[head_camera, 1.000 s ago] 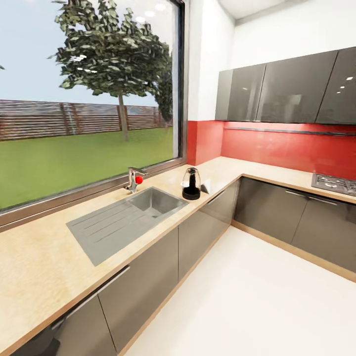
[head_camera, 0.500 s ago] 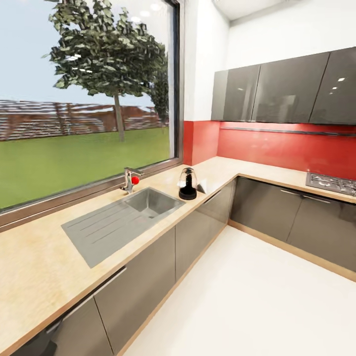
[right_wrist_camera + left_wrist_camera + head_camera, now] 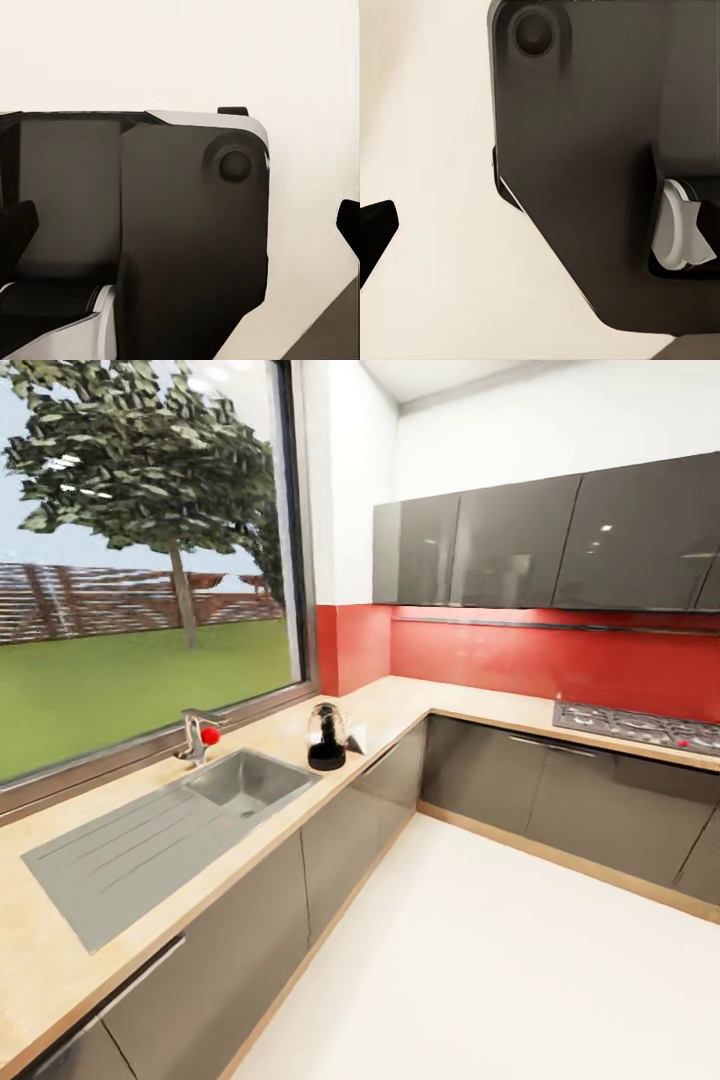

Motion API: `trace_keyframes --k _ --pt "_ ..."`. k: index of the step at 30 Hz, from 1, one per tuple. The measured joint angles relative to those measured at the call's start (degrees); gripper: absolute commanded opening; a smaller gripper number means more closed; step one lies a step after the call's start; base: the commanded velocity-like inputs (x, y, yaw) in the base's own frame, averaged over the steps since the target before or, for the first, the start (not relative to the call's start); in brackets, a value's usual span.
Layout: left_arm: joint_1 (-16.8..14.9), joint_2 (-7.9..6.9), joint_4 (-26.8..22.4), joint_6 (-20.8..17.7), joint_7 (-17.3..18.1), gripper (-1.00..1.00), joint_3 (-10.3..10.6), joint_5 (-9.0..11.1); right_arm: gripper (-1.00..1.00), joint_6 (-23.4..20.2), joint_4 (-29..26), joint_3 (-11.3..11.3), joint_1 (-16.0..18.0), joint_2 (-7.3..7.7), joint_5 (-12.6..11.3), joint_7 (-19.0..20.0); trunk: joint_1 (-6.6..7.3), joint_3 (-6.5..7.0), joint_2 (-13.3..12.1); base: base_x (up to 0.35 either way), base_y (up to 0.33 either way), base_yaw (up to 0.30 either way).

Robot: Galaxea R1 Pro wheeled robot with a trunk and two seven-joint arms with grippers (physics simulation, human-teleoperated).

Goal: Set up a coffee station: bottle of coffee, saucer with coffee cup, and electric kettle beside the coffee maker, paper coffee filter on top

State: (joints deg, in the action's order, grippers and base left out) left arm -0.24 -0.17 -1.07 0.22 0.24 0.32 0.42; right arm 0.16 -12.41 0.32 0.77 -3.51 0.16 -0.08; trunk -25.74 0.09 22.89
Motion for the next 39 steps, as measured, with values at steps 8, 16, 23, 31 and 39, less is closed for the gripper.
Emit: trace_keyframes --k 8,16,23,31,39 --pt "-0.02 0.16 -0.08 0.01 0.0 1.0 -0.03 0.05 1.0 0.0 -0.01 0.0 0.01 0.01 0.0 -0.08 0.0 0.0 0.0 0.229 -0.197 -0.035" --pt "-0.02 -0.16 -0.08 0.01 0.0 1.0 -0.08 0.29 1.0 0.0 0.02 0.0 0.01 0.01 0.05 -0.08 0.0 0.0 0.0 0.271 -0.183 0.0" --pt "-0.02 0.03 -0.08 0.01 0.03 1.0 -0.08 0.29 1.0 0.0 0.02 0.0 0.01 0.01 0.07 -0.08 0.0 0.0 0.0 0.308 -0.142 0.0" --pt "-0.02 0.15 -0.08 0.01 0.04 1.0 -0.08 0.29 1.0 0.0 0.02 0.0 0.01 0.01 0.08 -0.09 0.0 0.0 0.0 0.309 -0.14 0.0" --pt "-0.02 0.12 -0.08 0.01 0.02 1.0 -0.08 0.29 1.0 0.0 0.02 0.0 0.01 0.01 0.08 -0.12 0.0 0.0 0.0 0.306 -0.177 0.0"
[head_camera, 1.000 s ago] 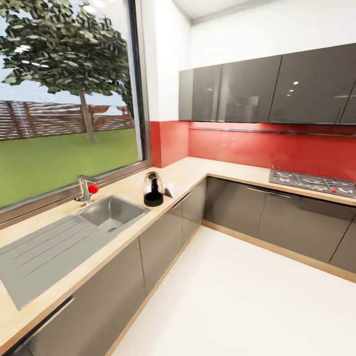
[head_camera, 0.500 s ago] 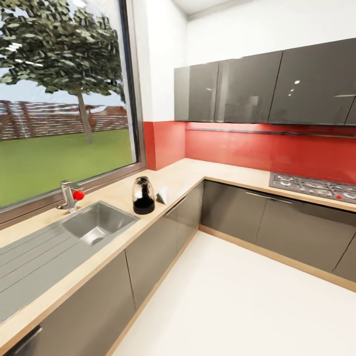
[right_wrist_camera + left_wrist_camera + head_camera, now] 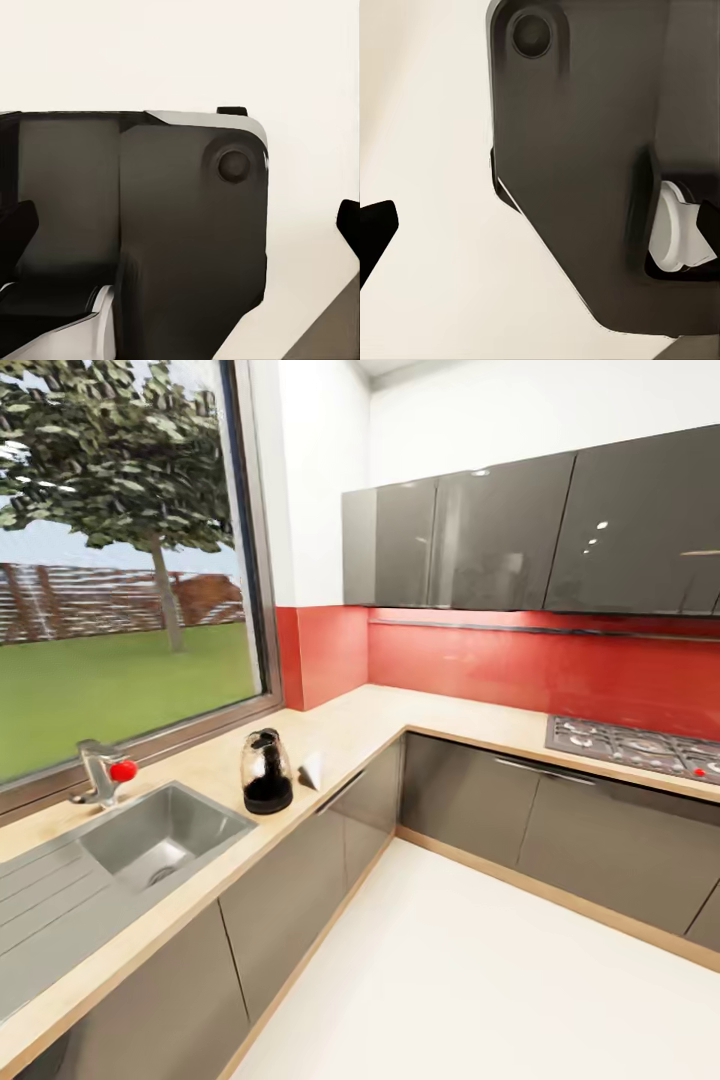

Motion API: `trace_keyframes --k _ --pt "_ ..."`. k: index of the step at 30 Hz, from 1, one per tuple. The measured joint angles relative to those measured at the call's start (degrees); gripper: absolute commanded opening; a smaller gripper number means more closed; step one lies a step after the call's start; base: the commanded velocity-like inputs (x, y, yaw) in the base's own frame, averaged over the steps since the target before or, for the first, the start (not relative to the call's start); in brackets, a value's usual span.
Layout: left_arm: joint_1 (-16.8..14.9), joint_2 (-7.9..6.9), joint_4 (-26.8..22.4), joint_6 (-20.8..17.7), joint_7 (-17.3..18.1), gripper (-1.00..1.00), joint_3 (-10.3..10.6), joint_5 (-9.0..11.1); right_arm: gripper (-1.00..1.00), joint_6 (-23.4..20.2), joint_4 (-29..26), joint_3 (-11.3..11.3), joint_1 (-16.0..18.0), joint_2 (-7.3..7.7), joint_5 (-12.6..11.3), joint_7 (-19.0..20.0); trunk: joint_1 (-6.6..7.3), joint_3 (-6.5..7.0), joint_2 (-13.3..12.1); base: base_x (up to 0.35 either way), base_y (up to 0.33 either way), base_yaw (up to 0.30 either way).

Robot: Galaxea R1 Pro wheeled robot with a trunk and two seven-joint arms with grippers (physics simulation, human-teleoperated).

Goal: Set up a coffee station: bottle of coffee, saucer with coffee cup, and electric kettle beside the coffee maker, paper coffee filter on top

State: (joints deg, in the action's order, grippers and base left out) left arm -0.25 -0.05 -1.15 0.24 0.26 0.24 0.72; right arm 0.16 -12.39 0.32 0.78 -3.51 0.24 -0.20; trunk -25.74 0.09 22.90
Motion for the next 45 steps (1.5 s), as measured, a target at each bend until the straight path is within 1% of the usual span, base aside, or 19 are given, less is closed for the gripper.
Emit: trace_keyframes --k 30,45 --pt "0.0 -0.19 0.0 0.0 -0.01 1.0 -0.05 0.06 1.0 0.4 -0.02 -0.4 0.0 0.0 0.16 -0.02 0.0 0.0 0.0 0.301 -0.198 0.0" --pt "0.0 -0.05 -0.01 0.03 -0.02 1.0 -0.07 0.08 1.0 0.27 -0.1 0.0 0.0 0.0 -0.08 0.04 0.0 0.0 0.0 0.29 -0.207 0.0"
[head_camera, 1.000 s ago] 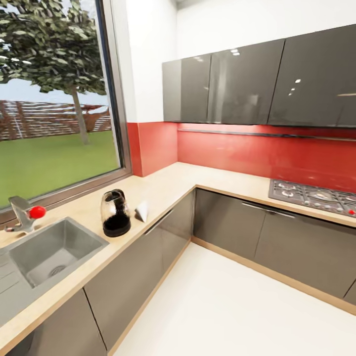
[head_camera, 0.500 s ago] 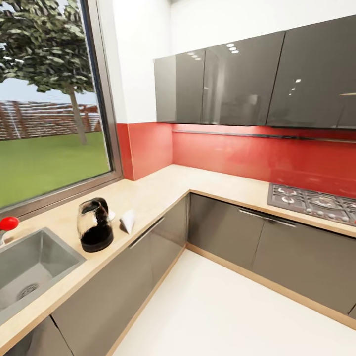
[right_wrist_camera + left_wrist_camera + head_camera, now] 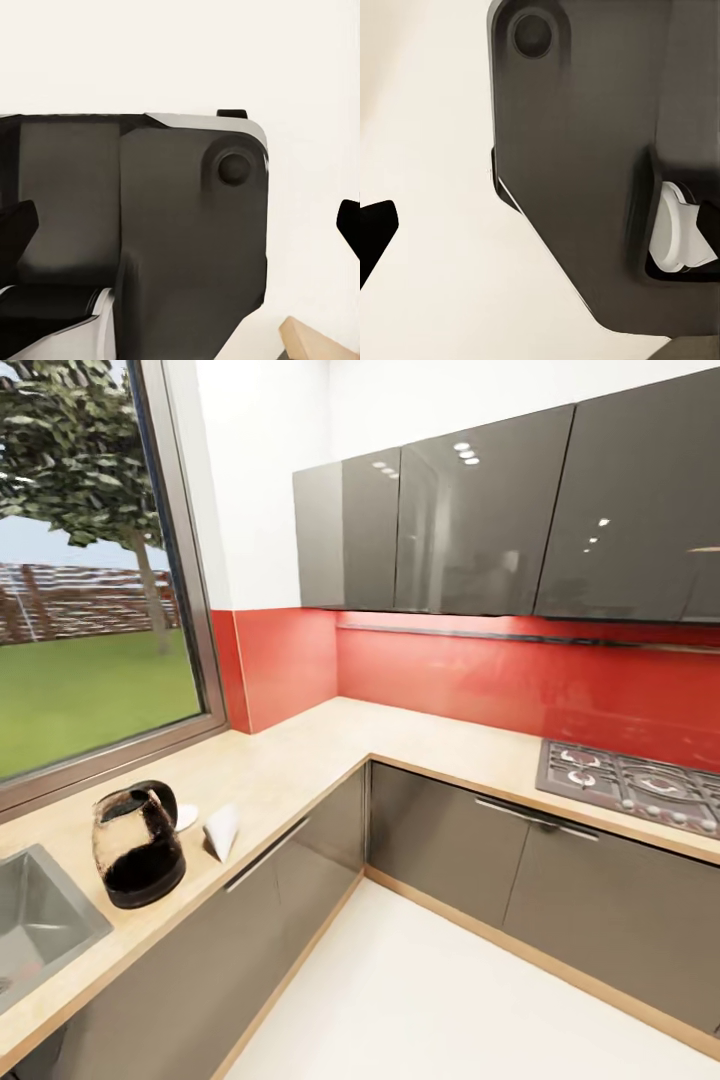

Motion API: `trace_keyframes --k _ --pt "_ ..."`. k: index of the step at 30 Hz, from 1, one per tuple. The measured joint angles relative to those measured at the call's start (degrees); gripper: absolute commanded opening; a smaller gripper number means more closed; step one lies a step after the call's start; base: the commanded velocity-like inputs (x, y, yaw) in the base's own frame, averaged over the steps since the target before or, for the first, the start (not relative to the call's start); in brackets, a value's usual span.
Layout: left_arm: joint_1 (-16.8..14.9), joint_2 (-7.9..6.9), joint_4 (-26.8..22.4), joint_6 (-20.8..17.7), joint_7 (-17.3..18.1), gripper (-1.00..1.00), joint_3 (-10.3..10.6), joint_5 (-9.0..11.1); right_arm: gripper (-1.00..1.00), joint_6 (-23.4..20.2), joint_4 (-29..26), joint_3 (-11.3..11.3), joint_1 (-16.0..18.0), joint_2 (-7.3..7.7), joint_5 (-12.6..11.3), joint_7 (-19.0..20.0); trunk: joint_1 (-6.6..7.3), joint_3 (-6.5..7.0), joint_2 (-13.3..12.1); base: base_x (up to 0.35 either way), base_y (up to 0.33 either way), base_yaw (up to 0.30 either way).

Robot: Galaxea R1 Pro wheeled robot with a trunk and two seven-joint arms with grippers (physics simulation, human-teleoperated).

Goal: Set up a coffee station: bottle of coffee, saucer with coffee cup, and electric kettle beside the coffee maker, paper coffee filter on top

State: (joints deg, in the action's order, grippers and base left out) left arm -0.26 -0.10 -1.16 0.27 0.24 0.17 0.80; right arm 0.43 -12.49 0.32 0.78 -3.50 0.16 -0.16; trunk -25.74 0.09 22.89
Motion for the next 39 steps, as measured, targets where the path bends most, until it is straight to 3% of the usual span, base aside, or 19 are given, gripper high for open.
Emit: trace_keyframes --k 11,39 --pt "0.01 0.01 0.0 0.02 0.0 1.0 0.01 0.0 1.0 -0.03 0.01 0.0 0.01 0.08 0.02 0.0 -0.01 0.0 0.0 0.252 -0.234 0.055" --pt "0.02 0.09 -0.08 0.05 0.0 1.0 -0.01 0.0 1.0 -0.03 0.02 0.0 0.01 0.08 0.07 -0.01 -0.03 0.0 -0.01 0.131 -0.292 0.273"
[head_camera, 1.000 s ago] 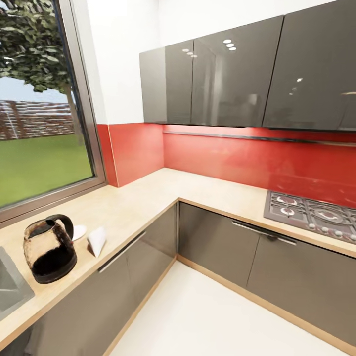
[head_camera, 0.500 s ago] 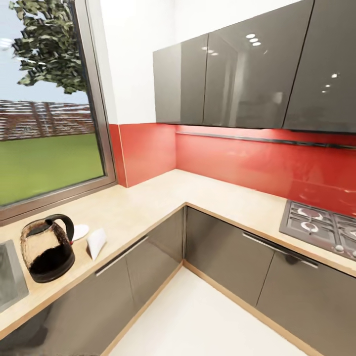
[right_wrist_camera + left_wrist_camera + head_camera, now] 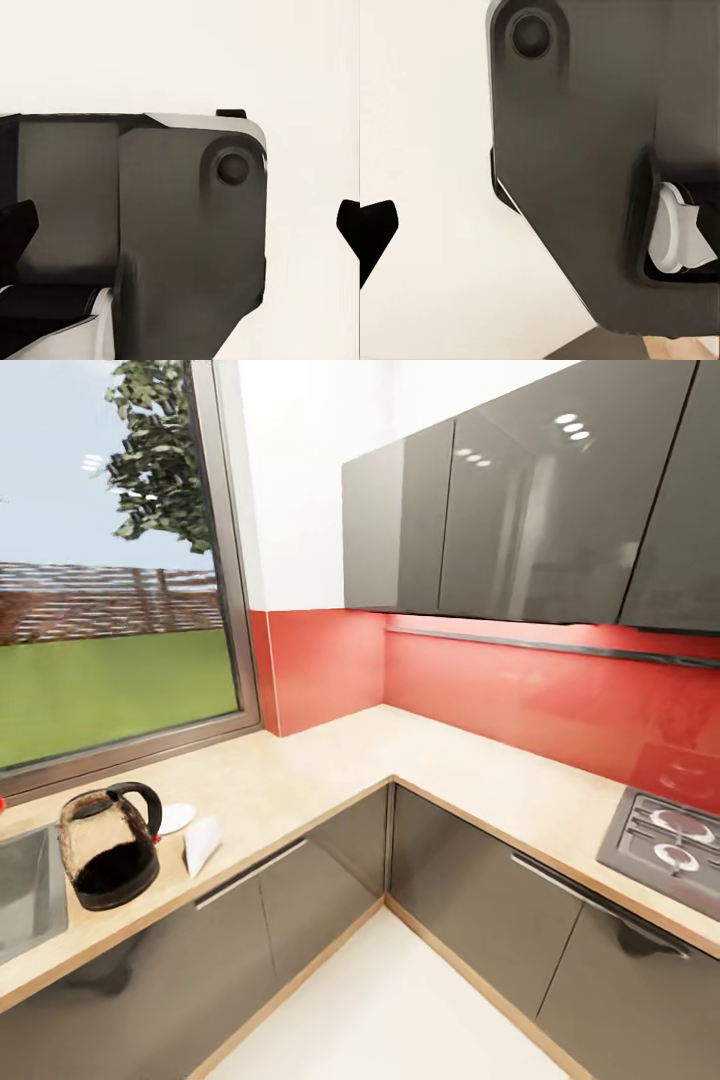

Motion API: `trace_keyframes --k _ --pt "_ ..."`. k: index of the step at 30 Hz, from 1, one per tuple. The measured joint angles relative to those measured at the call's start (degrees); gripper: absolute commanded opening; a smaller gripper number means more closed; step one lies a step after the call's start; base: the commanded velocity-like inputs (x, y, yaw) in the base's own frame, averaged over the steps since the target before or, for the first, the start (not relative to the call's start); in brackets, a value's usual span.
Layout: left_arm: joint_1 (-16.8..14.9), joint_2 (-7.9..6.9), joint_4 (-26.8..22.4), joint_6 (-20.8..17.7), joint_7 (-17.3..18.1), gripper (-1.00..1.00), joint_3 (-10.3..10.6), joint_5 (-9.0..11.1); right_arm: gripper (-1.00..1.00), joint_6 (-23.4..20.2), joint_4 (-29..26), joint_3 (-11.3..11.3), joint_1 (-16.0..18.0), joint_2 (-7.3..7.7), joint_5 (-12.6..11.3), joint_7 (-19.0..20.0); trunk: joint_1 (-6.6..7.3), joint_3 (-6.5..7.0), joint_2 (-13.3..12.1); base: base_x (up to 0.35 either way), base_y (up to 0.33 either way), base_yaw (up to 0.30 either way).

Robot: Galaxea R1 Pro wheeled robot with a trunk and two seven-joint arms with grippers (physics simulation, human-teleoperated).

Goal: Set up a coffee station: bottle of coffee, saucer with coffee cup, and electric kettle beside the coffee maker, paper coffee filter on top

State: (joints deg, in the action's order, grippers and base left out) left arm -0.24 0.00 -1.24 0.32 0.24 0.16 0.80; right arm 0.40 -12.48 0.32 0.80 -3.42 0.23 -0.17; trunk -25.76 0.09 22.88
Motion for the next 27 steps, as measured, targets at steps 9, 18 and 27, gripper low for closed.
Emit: trace_keyframes --k 9,18,27 --pt "0.0 0.0 0.05 0.0 0.0 1.0 0.0 0.0 1.0 0.0 0.0 0.0 0.0 0.0 -0.01 0.0 0.0 0.0 0.0 0.003 -0.31 0.279" --pt "0.0 0.08 0.02 0.0 0.0 1.0 0.0 0.0 1.0 0.0 0.01 0.0 0.0 0.0 0.01 0.01 0.0 0.0 0.0 0.0 -0.311 0.279" --pt "0.0 0.09 0.0 0.0 0.0 1.0 -0.07 0.05 1.0 0.0 0.08 0.0 0.0 -0.01 0.01 0.02 0.0 0.0 0.0 0.0 -0.311 0.279"
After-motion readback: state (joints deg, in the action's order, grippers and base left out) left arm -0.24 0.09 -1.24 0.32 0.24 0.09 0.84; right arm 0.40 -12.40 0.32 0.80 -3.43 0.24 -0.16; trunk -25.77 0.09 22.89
